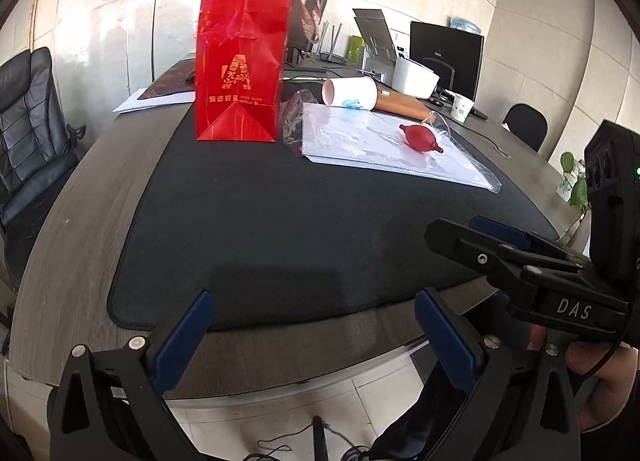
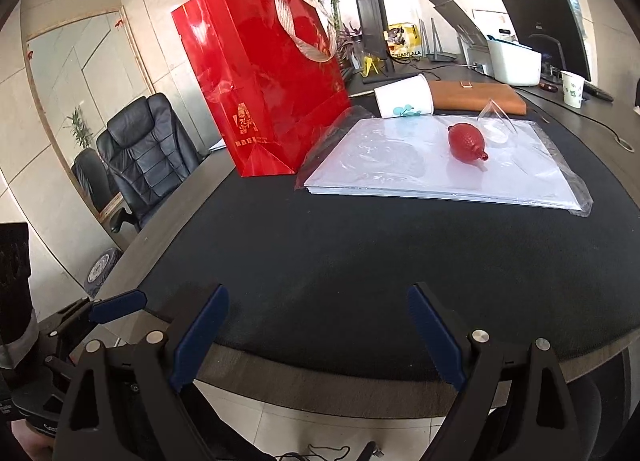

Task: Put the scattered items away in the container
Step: 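Move both tools toward the white sheet holding the red bulb and clear lid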

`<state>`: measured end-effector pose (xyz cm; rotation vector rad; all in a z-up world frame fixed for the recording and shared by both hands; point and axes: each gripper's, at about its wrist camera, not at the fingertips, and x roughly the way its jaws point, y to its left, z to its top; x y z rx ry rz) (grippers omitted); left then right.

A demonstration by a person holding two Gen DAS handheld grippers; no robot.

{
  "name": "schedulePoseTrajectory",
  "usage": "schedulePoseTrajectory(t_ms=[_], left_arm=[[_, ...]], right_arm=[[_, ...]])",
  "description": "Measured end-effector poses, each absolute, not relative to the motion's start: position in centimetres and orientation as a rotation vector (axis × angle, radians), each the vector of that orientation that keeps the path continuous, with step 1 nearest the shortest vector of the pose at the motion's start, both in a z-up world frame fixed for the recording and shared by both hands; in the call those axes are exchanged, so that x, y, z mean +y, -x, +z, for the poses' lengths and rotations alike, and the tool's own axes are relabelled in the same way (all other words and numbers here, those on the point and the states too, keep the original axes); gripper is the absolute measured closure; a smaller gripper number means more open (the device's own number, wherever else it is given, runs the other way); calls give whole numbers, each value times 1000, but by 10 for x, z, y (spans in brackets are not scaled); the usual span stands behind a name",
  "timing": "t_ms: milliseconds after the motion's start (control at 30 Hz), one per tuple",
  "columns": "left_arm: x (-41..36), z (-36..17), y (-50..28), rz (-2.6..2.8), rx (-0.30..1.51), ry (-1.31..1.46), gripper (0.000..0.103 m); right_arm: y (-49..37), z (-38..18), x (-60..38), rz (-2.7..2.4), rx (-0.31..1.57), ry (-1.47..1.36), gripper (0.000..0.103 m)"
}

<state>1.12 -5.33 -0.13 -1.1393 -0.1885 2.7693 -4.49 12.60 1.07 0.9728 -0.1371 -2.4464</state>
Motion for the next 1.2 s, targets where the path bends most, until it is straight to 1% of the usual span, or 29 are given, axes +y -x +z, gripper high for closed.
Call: schedulePoseTrajectory(t_ms=[767,1200], left_arm=[[-12,0,12,2707,-96,1154,0],[12,10,37,2663,-60,1146,0]], right_arm=[[65,5,165,-2485,-222,-981,9],[88,21,207,-2578,-275,-919,9]])
